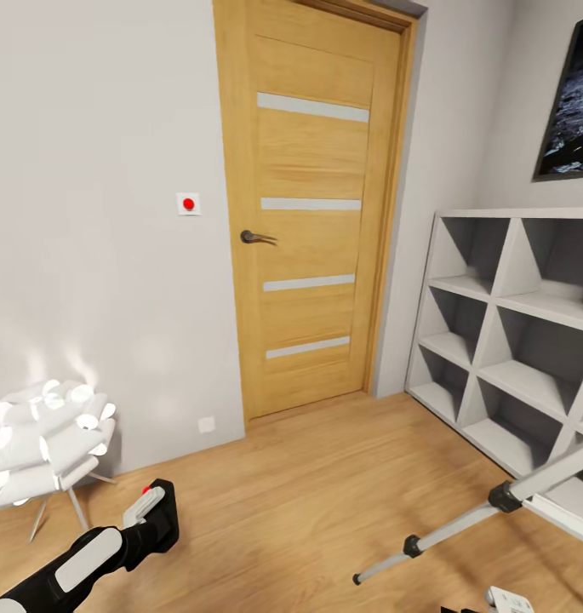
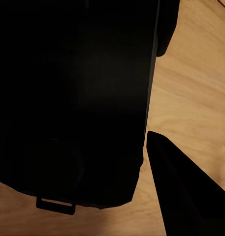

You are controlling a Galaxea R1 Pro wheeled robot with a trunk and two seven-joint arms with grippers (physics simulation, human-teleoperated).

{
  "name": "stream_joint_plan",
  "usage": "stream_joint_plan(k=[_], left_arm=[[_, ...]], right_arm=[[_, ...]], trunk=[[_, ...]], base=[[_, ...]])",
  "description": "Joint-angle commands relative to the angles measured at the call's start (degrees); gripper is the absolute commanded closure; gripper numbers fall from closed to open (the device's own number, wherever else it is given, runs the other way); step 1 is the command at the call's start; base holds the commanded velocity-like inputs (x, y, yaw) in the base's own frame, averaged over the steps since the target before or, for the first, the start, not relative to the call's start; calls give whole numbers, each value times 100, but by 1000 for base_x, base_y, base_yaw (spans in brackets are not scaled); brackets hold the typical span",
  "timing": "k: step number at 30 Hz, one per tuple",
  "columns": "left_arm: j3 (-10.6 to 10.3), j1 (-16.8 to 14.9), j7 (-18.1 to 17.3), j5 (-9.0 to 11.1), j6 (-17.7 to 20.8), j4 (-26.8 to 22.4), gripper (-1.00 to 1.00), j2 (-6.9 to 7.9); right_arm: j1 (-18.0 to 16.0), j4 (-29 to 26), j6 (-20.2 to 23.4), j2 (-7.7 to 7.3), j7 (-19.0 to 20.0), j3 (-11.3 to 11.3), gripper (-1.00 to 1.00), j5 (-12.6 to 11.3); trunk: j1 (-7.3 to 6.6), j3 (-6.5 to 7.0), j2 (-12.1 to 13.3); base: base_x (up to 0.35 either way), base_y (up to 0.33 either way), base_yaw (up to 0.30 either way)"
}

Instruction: Attach the digital camera to the camera tripod in the bedroom.

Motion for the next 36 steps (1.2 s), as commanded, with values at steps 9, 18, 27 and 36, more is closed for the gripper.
stream_joint_plan(k=[9,18,27,36], left_arm=[[-29,-6,18,48,19,-219,100,28],[-31,-6,37,58,24,-444,100,60],[-31,-6,59,56,28,-452,100,68],[-33,-6,67,55,21,-469,100,47]], right_arm=[[-4,-9,42,3,39,-26,-100,5],[-4,-9,42,7,33,-26,-100,1],[-4,-9,42,8,33,-18,-100,-2],[-4,-9,42,8,39,-24,-100,-4]], trunk=[[-1,-6,-3],[-1,-6,-3],[-1,-6,-3],[-1,-6,-3]], base=[[-73,86,0],[-228,212,0],[-251,215,0],[-100,67,0]])
